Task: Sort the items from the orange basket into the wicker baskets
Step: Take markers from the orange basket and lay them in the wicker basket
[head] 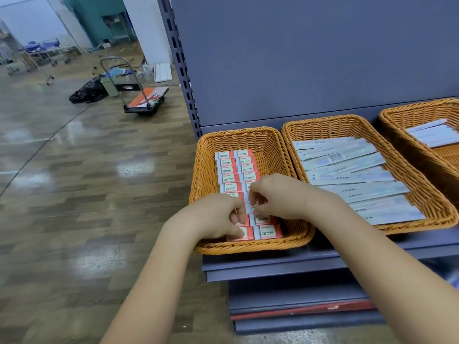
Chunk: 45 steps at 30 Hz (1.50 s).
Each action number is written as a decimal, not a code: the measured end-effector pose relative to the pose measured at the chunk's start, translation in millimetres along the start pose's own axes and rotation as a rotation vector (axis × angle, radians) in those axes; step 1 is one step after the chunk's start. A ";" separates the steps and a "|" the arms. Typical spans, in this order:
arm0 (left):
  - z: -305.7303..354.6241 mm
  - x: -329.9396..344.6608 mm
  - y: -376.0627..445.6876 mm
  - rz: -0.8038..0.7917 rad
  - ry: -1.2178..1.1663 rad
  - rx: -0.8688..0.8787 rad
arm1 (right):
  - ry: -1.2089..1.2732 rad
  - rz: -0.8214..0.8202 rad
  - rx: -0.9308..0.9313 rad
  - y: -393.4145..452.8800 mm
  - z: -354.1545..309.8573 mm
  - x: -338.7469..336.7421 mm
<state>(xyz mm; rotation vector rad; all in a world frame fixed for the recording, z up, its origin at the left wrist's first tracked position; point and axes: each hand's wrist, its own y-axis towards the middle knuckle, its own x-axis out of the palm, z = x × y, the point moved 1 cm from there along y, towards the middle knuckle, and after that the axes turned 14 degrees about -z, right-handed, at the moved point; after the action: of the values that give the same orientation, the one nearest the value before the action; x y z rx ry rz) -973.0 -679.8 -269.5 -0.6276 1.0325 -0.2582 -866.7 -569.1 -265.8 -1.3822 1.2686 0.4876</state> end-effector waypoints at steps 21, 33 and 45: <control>110.2 -59.0 96.7 0.616 0.543 -0.097 | -0.114 0.429 0.344 -50.2 131.6 -41.7; 287.7 -57.6 175.3 0.633 0.471 -0.045 | -0.127 0.445 0.437 -156.3 281.6 -56.6; 433.7 -65.4 264.1 0.612 0.534 0.164 | -0.049 0.510 0.602 -237.6 420.4 -61.2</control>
<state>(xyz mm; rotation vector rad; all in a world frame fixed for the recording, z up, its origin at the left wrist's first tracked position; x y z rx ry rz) -655.8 -280.4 -224.7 -0.0649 1.6438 0.0377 -526.3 -223.8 -223.5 -0.5386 1.5666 0.4256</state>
